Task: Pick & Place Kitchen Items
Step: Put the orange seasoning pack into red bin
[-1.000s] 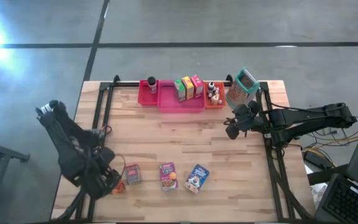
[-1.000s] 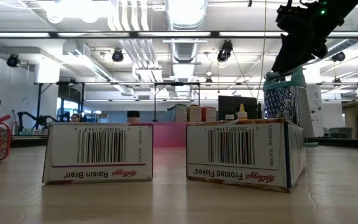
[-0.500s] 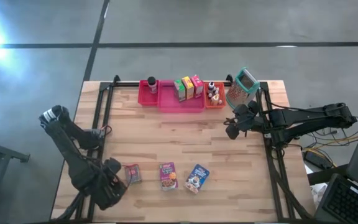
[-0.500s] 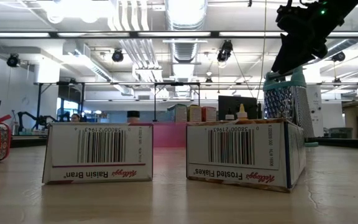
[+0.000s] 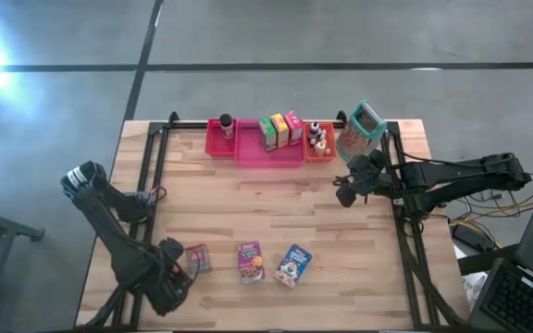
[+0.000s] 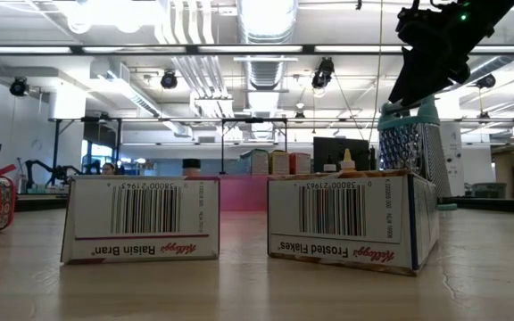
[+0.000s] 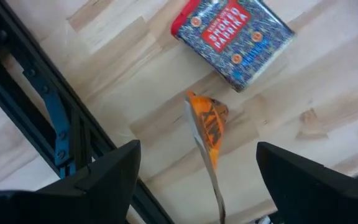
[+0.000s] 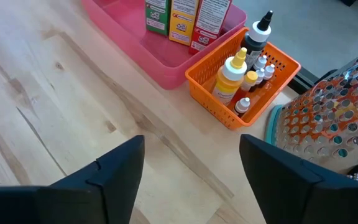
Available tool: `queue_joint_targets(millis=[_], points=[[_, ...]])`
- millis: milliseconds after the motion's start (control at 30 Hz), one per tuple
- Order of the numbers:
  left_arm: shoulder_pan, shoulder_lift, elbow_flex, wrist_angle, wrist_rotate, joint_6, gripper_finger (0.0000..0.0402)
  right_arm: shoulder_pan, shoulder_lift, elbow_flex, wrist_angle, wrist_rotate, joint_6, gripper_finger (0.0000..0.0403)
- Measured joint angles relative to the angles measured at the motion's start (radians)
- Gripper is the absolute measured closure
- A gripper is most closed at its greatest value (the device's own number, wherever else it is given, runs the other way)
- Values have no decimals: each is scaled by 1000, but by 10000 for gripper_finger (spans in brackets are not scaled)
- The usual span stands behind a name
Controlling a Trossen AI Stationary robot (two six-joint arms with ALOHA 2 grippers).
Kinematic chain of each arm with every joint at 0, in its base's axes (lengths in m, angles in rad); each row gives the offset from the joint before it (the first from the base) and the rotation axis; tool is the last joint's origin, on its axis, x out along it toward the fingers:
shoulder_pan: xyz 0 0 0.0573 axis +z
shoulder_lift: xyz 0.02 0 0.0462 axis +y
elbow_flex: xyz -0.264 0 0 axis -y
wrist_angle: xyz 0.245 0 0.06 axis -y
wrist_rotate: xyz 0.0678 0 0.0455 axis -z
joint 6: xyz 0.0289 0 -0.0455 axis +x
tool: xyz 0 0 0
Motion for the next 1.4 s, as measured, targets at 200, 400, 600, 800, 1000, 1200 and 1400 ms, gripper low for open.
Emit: queue_joint_targets(millis=[200,400,600,800,1000,1200,1400], points=[[2,0,-95,114,28,-6,78,0,0,0,0,0,0,125],[2,0,-175,193,62,1,78,0,0,0,0,0,0,105],[2,-1,-190,193,65,18,102,0,0,0,0,0,0,84],[2,-2,-190,192,90,6,171,0,0,0,0,0,0,63],[2,-8,-183,196,97,3,242,0,0,0,0,0,0,44],[2,-28,-180,194,87,32,305,0,0,0,0,0,0,39],[3,-40,-180,172,54,75,368,0,0,0,0,0,0,39]])
